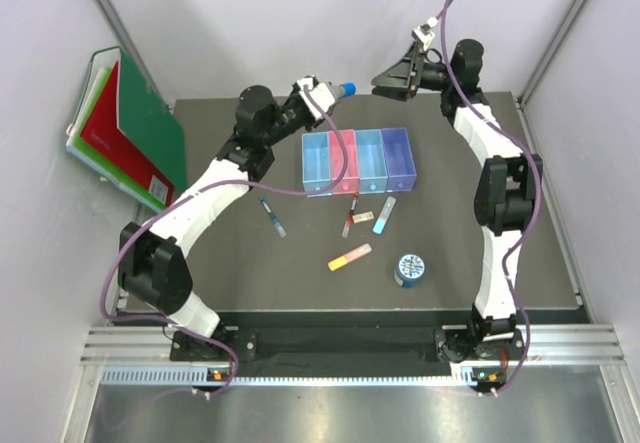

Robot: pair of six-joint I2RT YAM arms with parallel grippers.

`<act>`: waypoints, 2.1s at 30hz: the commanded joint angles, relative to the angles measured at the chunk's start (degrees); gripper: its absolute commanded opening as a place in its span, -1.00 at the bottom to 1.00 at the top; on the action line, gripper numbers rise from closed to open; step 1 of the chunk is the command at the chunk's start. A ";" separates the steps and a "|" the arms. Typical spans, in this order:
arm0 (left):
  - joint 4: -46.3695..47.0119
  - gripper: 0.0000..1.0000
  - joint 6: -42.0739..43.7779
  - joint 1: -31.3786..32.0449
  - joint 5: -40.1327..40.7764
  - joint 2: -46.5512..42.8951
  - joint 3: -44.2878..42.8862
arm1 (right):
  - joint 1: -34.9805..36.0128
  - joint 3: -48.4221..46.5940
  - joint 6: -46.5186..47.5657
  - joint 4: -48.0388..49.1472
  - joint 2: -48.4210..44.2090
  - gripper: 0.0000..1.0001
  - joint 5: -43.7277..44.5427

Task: Sort the stationery into containers
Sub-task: Place the stationery in the storage box.

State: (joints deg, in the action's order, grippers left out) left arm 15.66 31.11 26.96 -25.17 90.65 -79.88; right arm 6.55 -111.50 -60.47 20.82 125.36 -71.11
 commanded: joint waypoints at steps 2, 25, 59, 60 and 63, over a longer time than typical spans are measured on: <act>11.49 -1.00 -3.16 0.29 -4.71 -2.50 4.37 | 2.50 -2.93 -7.64 11.34 -0.38 1.00 -1.66; 23.71 -1.00 -2.37 0.37 -5.07 0.14 8.95 | 5.32 -1.44 -12.74 15.74 -1.79 0.80 -4.83; 28.72 -1.00 -0.53 0.37 -5.86 2.25 11.93 | 7.25 -3.19 -12.75 15.04 -3.63 0.14 -7.20; 28.64 -1.00 -0.53 0.37 -5.86 2.25 11.94 | 7.25 -3.46 -12.75 15.13 -3.81 0.14 -7.20; 28.37 -1.00 -0.53 0.29 -5.95 2.34 12.02 | 6.90 -4.42 -12.66 14.78 -3.72 0.12 -6.85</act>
State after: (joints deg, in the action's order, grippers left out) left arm 40.51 30.15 27.20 -29.87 93.41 -68.12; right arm 13.80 -112.31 -74.06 34.04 125.54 -77.67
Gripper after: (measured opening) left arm 0.430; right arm 0.569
